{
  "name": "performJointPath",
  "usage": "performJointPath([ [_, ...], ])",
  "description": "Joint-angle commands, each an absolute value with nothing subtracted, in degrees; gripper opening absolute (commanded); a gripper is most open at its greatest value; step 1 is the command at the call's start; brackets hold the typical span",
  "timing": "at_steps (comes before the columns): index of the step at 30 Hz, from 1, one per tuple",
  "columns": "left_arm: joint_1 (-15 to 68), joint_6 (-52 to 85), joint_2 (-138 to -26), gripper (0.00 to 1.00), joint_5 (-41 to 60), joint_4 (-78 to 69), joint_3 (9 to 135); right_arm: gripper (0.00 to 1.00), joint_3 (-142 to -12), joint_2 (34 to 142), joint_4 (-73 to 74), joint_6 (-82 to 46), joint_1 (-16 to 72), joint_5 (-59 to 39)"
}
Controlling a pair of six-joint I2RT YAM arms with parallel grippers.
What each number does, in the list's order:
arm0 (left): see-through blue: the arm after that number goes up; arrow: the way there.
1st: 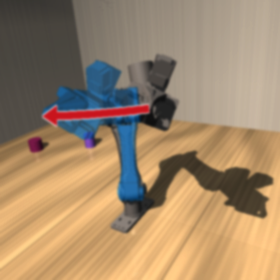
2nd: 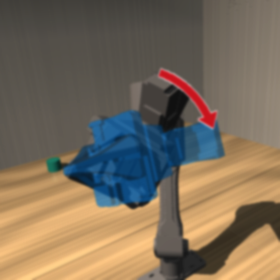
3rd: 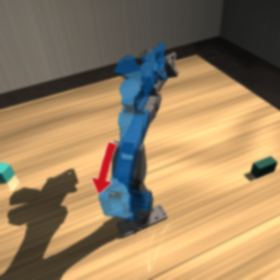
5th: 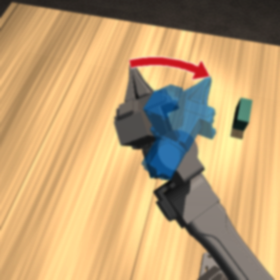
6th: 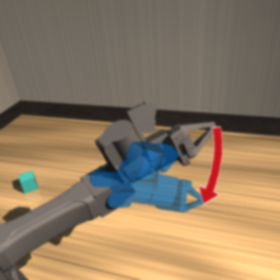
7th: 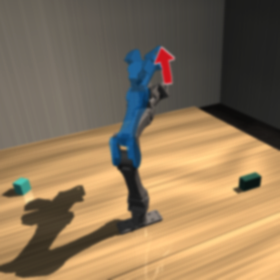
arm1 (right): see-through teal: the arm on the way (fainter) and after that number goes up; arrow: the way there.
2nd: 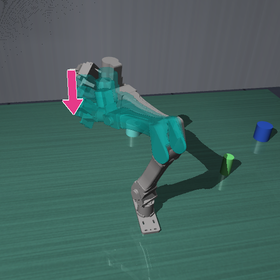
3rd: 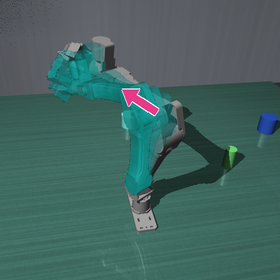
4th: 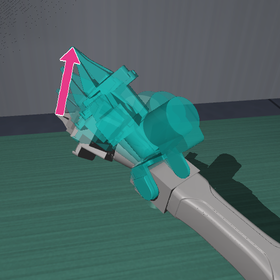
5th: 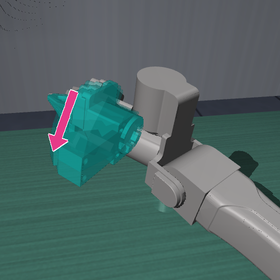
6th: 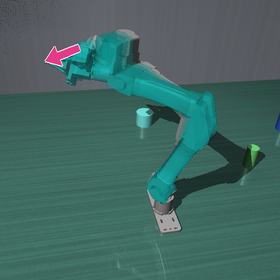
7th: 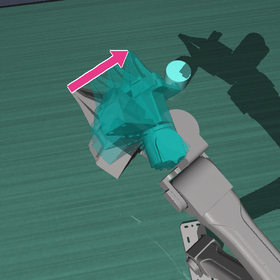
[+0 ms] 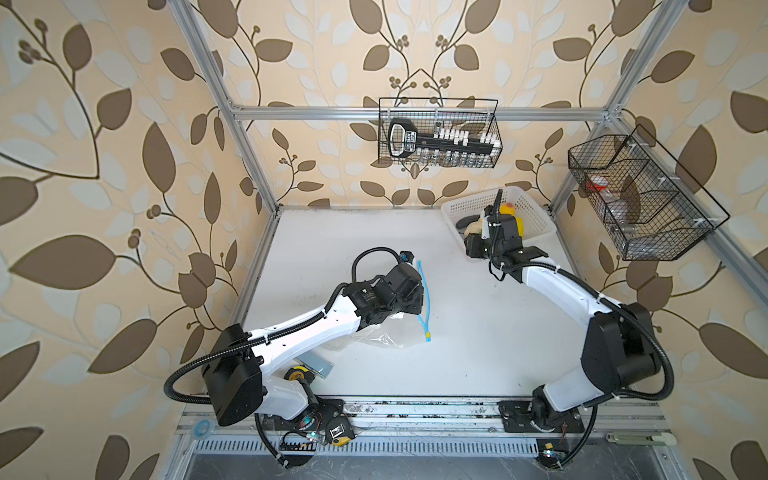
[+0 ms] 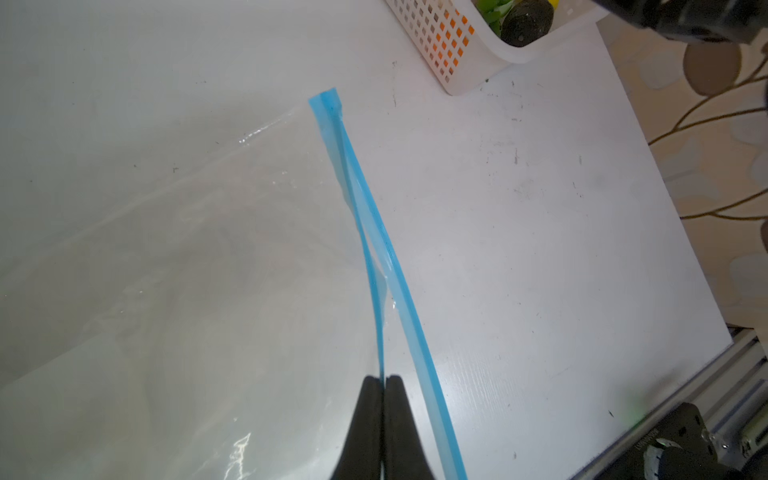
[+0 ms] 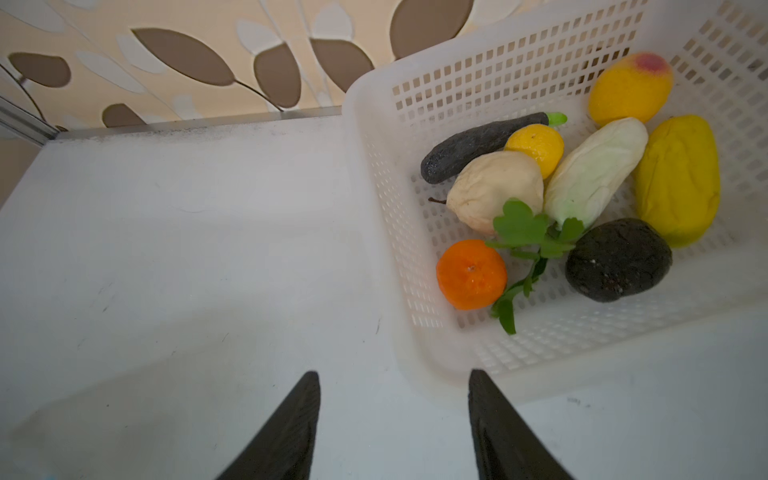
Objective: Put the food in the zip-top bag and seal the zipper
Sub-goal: 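Move the right gripper over the fruit basket while the left gripper holds the bag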
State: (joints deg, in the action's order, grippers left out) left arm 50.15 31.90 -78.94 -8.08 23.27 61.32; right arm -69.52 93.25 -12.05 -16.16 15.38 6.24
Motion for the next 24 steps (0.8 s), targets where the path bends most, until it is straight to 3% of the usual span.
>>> performJointPath([
  [1,49.3,31.1,-77.8,0.00,-7.4,22.3,63.6,0.60,-75.9,98.9,-16.9,-11.2,13.7,4.2],
  [7,49.0,31.1,-77.2,0.00,-7.6,22.0,62.4,0.63,-80.7,104.9,-19.1,-8.9,12.8,-1.4],
  [14,49.0,31.1,-77.6,0.00,-7.0,22.0,62.3,0.58,-82.6,109.2,-20.9,-7.5,14.0,-3.1],
  [24,49.0,30.9,-77.2,0.00,-6.6,22.3,62.6,0.30,-86.9,113.0,-25.2,-8.1,16.9,1.5],
])
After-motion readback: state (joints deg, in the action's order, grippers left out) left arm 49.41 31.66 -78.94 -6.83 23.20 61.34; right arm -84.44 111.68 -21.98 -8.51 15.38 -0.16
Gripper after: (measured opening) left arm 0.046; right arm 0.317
